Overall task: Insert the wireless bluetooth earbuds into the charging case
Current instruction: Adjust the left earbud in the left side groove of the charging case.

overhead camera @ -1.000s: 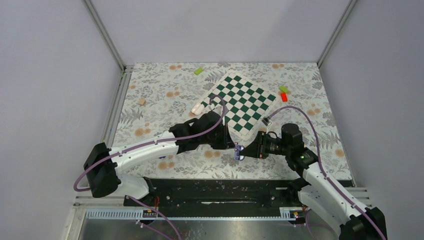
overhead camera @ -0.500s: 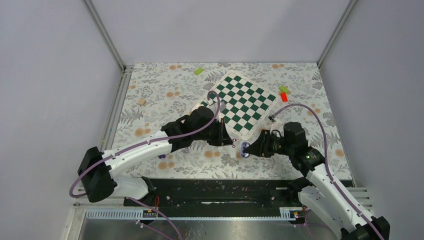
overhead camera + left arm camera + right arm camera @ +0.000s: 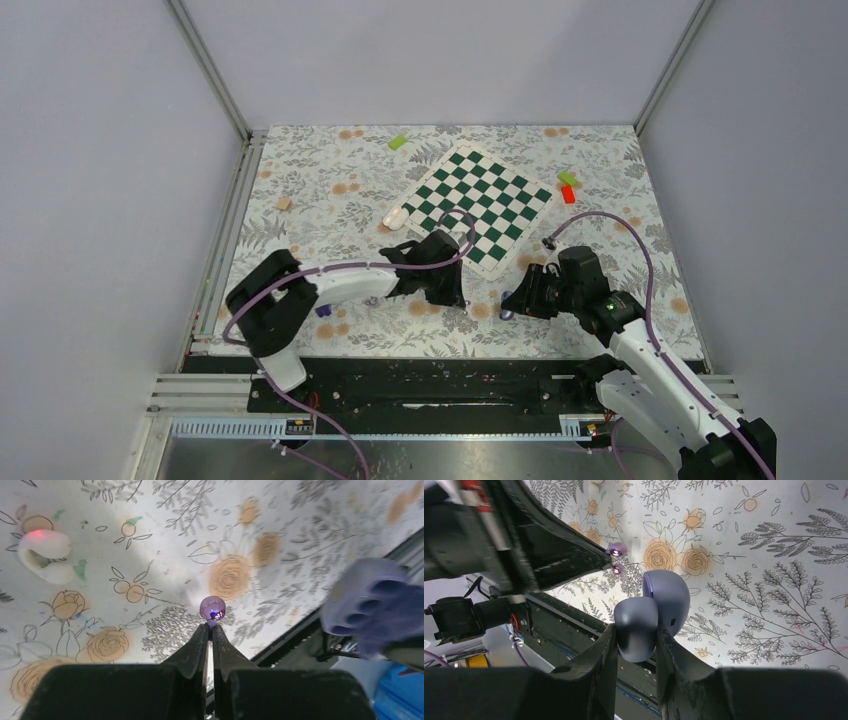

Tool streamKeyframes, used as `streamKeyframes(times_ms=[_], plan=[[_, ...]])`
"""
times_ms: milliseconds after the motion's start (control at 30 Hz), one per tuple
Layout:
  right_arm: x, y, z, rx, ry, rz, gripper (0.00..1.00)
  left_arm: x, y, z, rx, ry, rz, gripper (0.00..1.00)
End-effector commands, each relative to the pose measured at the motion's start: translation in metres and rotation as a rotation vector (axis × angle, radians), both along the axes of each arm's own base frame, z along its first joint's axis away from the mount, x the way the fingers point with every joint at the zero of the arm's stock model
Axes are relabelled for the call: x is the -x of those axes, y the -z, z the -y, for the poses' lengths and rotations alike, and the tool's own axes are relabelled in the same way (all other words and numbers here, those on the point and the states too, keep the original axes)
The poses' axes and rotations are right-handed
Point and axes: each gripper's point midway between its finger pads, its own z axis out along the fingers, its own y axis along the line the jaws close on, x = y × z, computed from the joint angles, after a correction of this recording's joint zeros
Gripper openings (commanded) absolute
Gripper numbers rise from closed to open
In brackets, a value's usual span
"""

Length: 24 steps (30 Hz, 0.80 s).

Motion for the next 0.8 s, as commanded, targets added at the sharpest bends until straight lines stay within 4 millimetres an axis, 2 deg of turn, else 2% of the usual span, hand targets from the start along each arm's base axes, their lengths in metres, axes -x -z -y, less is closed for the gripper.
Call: streamKeyframes(times_ms=[0,167,333,467,767], plan=[[-0.005,-0.002,0.003,0.024,0.019,0.022,0.00,-0.006,0.004,0.021,0.093,0.064,-0.027,0.00],[-0.004,0.001,0.003,0.021,0.015,0.015,0.00,-0.008,0.024,0.020,0.124,0.048,-0.106,0.00],[-0.005,0.004,0.002,0.024,0.014,0.007,0.00,-0.007,0.029,0.017,0.113,0.044,-0.124,0.14],[-0.006,0.006,0.000,0.020,0.009,-0.003,0.00,-0.005,0.031,0.017,0.121,0.043,-0.143,0.20],[-0.005,0.006,0.000,0.018,0.007,-0.009,0.00,-0.003,0.033,0.018,0.131,0.036,-0.162,0.19]])
